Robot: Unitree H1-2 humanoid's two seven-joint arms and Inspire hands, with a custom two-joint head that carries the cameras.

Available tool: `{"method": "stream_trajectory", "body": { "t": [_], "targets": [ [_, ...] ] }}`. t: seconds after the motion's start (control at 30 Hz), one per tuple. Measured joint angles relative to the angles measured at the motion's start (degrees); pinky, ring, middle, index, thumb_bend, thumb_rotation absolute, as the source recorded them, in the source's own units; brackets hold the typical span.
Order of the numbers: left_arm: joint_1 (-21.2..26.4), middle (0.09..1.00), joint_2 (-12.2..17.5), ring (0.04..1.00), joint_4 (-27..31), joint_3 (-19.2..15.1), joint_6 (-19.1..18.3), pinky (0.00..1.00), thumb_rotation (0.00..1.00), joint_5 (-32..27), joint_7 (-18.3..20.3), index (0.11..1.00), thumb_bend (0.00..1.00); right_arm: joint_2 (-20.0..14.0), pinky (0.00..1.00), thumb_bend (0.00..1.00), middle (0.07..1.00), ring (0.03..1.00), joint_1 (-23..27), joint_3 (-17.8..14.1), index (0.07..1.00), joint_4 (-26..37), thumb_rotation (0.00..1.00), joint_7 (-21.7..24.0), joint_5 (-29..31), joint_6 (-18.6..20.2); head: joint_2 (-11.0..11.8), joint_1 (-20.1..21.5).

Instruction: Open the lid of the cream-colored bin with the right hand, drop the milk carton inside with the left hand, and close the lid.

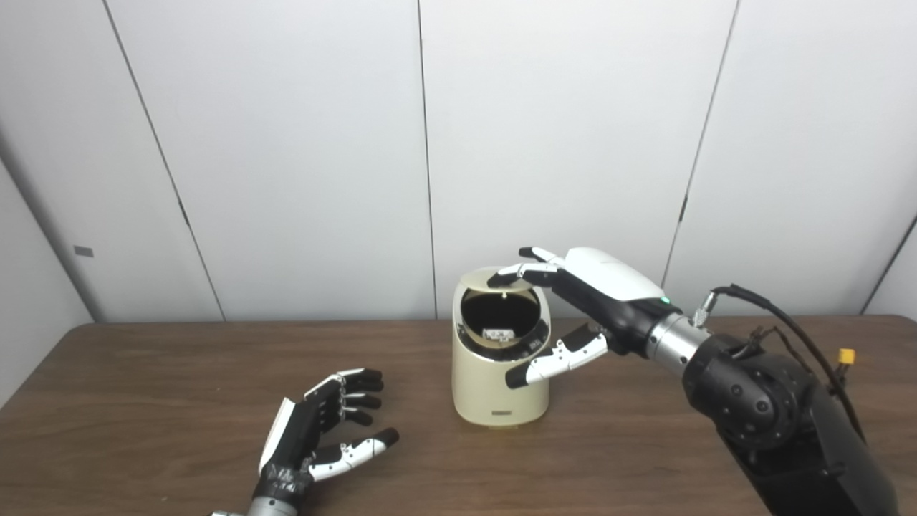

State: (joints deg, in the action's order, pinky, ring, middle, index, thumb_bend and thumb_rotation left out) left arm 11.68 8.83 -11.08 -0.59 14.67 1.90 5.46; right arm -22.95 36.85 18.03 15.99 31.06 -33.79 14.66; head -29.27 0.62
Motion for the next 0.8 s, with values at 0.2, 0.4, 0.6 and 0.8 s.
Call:
{"method": "stream_trajectory", "body": {
  "t": [0.2,0.4,0.6,0.8],
  "targets": [
    [-0.27,0.73,0.0,0.672,0.39,0.0,-0.45,0.6,0.08,0.0,0.0,0.743,0.7,0.01,0.95,0.76,0.819,0.963,-0.53,0.19,0.817,0.21,0.53,0.2,-0.44,-0.16,-0.09,-0.09],
    [-0.33,0.728,0.0,0.675,0.5,0.0,-0.84,0.6,0.09,0.27,-0.06,0.743,0.7,-0.18,0.84,0.77,0.805,0.96,-0.98,1.5,0.825,0.08,0.56,0.3,-2.42,-1.75,-0.35,-0.26],
    [-0.47,0.726,-0.01,0.672,0.74,0.0,-0.84,0.6,0.1,0.38,-0.1,0.744,0.71,-1.13,0.85,0.78,0.789,0.938,-1.74,3.38,0.821,-0.53,0.51,0.48,-6.29,-4.62,-0.62,-0.44],
    [-0.64,0.726,-0.03,0.671,1.0,0.0,-1.2,0.59,0.09,0.4,-0.11,0.746,0.71,-1.46,0.96,0.79,0.798,0.959,-2.45,3.97,0.827,-1.44,0.58,0.46,-8.89,-7.83,-0.97,-0.53]
  ]
}}
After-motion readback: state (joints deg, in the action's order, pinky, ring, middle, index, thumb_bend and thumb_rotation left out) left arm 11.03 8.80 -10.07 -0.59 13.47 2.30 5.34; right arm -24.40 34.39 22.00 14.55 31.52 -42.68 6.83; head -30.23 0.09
